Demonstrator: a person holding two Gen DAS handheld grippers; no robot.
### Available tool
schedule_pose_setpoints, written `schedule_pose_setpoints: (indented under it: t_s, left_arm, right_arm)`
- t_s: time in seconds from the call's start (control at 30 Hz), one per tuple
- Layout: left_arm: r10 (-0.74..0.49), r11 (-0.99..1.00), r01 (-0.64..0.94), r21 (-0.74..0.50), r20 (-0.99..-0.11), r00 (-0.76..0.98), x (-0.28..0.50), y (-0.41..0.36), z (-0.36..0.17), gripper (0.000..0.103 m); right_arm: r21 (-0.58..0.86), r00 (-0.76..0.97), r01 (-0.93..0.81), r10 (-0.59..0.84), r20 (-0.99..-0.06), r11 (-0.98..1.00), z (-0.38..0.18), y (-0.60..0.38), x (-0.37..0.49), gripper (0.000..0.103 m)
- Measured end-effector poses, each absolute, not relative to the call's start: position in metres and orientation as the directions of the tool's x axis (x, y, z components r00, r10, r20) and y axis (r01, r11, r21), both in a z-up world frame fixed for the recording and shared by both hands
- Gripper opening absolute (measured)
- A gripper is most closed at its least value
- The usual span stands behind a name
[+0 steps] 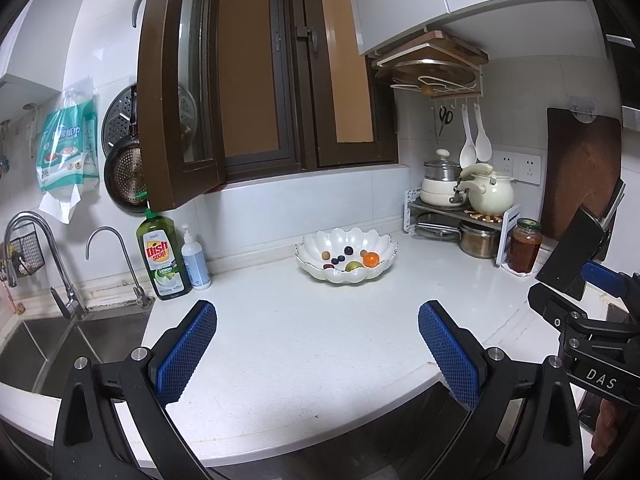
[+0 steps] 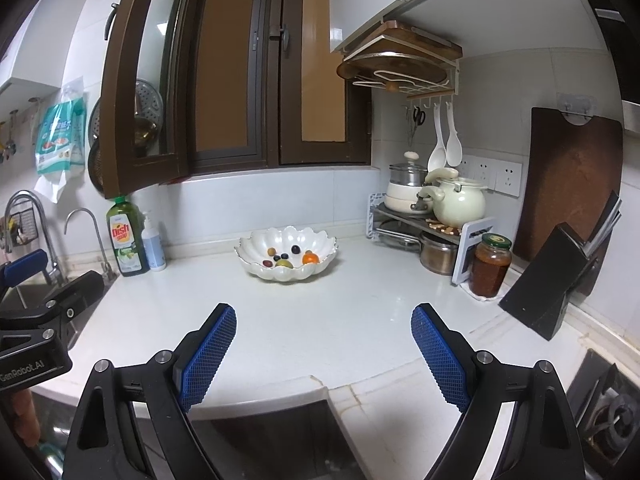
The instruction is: Organize fruits
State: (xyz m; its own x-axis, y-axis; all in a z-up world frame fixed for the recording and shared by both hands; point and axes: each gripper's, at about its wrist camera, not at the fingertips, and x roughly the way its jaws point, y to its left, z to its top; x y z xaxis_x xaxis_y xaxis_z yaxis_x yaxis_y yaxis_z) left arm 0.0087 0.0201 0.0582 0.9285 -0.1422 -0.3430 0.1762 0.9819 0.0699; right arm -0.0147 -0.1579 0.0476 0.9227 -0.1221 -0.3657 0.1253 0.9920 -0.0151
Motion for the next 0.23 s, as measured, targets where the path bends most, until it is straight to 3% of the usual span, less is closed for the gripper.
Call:
schedule_pose_setpoints:
  t_s: [0.23]
  left_arm:
    - [-0.149, 0.981, 0.183, 0.068, -0.341, 0.928, 0.0076, 0.0186, 0.0602, 0.103]
  right_arm:
    - [-0.019, 0.925, 0.123, -0.122, -0.361, 0.992, 0.0483, -0.1595, -0.0159, 0.090]
